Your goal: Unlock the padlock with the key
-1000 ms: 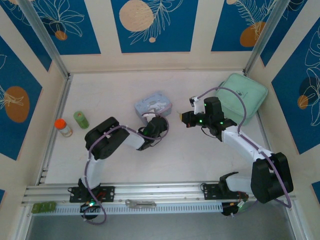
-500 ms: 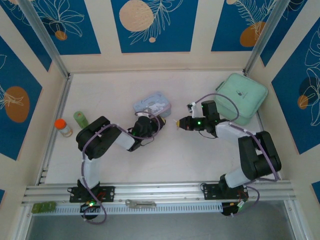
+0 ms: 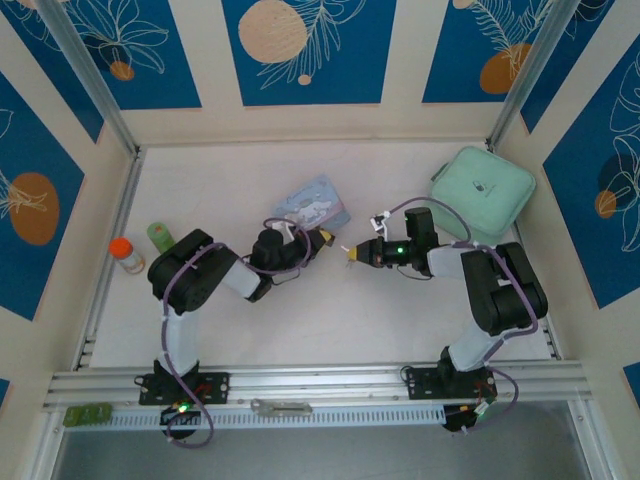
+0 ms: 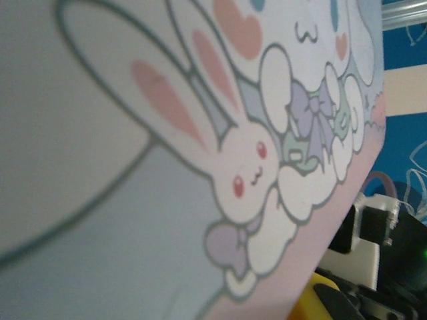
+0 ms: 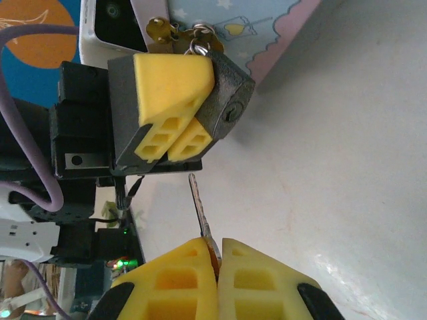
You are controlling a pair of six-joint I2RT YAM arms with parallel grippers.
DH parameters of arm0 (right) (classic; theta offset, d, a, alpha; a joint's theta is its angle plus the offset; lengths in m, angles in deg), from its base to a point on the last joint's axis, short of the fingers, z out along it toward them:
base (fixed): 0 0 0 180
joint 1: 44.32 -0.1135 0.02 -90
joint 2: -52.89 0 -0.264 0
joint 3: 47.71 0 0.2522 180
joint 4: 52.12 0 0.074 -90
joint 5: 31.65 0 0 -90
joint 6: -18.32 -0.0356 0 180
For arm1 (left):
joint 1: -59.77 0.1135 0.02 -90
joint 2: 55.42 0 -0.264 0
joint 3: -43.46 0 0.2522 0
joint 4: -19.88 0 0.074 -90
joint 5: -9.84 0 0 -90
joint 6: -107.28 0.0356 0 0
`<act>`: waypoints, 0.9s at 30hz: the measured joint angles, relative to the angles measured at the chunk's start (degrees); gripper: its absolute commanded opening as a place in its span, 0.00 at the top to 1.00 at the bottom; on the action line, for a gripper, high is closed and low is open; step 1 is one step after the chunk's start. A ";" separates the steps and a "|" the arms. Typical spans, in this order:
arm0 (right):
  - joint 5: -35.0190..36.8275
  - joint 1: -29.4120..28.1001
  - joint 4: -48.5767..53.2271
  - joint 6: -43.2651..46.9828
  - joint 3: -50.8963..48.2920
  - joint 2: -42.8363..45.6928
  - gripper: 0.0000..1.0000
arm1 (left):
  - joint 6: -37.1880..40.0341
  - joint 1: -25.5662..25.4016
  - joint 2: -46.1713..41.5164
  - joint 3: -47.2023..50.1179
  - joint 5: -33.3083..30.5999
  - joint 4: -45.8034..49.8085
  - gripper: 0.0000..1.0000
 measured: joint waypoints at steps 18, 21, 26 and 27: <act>-4.28 -0.02 -6.21 -1.95 0.72 -3.63 1.00 | -3.58 0.28 0.04 0.00 4.13 -2.34 1.00; -4.26 -0.02 -6.43 -1.95 0.94 -4.33 1.00 | -3.69 0.28 0.04 0.00 4.15 -2.49 1.00; -4.20 -0.02 -6.58 -1.95 0.94 -5.25 1.00 | -4.00 0.28 0.04 0.04 4.15 -3.39 1.00; -4.17 -0.02 -6.60 -1.95 0.94 -5.25 1.00 | -4.00 0.28 0.04 0.11 4.15 -3.63 1.00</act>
